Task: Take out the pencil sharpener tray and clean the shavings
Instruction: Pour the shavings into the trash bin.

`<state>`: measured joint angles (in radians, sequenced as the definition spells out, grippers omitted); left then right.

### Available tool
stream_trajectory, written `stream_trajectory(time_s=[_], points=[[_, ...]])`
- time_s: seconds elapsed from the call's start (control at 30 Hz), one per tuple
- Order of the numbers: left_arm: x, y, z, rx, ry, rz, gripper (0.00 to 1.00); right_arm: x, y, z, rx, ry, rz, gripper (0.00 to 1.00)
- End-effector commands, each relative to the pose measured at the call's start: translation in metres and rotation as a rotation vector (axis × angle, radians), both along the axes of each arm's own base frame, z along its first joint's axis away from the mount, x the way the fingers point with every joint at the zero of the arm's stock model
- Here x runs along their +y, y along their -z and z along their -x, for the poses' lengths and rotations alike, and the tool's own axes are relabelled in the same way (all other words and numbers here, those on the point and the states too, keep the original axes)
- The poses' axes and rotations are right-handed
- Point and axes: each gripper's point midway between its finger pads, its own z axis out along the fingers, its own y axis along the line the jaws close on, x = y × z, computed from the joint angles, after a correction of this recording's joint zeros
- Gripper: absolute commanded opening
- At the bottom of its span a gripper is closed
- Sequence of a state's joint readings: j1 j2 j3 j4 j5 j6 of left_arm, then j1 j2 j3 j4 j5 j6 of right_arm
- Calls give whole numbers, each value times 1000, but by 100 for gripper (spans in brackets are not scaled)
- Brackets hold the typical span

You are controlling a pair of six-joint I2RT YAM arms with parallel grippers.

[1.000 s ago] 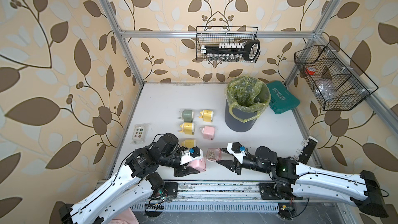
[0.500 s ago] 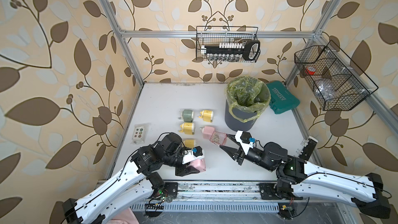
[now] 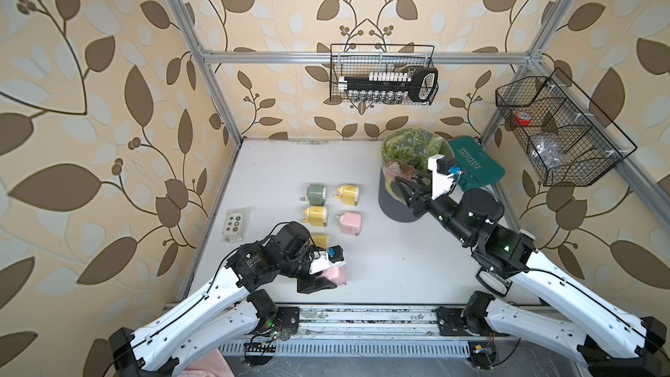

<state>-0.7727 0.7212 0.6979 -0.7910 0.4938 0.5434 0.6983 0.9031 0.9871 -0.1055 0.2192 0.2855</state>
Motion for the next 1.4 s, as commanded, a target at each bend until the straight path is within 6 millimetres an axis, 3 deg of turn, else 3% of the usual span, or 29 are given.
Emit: stream_trajectory(time_s=[0.0, 0.13, 0.4, 0.73, 1.07, 1.37], points=[[-6, -8, -5, -53, 12, 43, 0, -12, 0, -12, 168, -15, -168, 0], [-4, -8, -5, -68, 6, 47, 0, -30, -1, -38, 333, 19, -345, 0], [0, -7, -4, -97, -6, 55, 0, -17, 1, -61, 627, -18, -646, 0], [3, -9, -2, -114, -5, 69, 0, -37, -8, -77, 706, 15, -959, 0], [2, -8, -1, -108, -2, 75, 0, -46, 24, -90, 934, 39, -1281, 0], [1, -7, -2, -104, -2, 71, 0, -46, 34, -88, 1052, 42, -1456, 0]])
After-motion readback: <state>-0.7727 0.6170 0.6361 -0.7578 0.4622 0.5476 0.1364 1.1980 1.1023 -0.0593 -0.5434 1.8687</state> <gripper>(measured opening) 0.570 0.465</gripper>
